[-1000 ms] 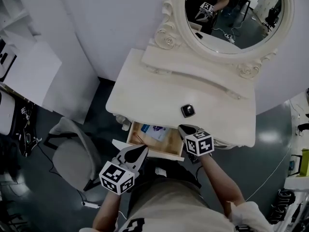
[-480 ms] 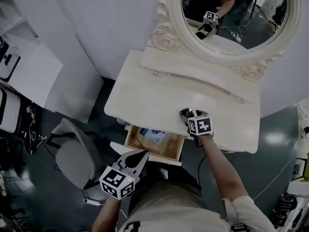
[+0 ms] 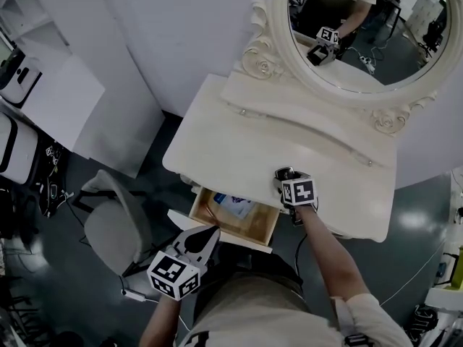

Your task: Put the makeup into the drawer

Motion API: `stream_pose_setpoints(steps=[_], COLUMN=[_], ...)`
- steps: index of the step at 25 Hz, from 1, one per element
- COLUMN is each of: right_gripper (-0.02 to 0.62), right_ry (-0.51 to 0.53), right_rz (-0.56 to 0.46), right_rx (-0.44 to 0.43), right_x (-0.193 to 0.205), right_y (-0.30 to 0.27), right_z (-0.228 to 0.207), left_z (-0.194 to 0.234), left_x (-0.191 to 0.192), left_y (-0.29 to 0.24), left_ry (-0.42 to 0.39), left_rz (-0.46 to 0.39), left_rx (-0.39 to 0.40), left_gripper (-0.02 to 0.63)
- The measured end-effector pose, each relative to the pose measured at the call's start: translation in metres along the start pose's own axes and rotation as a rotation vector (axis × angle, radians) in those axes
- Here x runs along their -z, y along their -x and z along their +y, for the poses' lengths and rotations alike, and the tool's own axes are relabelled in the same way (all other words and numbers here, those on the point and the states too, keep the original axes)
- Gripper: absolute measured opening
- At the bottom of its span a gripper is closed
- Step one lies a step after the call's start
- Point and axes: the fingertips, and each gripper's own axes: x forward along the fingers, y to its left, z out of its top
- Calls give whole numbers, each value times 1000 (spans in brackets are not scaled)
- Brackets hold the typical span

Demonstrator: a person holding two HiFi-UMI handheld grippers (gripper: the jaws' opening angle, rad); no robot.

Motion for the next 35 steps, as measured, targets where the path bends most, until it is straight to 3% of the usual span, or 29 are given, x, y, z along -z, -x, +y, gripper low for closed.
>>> stream_pose_setpoints(steps=[10, 20, 27, 35], right_gripper=[307, 307, 307, 307], right_ry=[32, 132, 233, 240], right_rz=[-2, -69, 74, 246], right_rx=[-36, -294, -383, -310], right_x=[6, 5, 61, 116], right_y=[18, 74, 53, -11], right_z=[19, 133, 192, 182], left_z=[8, 32, 39, 43], left_x=[3, 3, 11, 29], left_y=[12, 36, 52, 72], left_ry=[20, 51, 57, 78], left_rz=[-21, -61, -65, -48], left_rx=[8, -20, -43, -85], left_gripper=[57, 57, 57, 57])
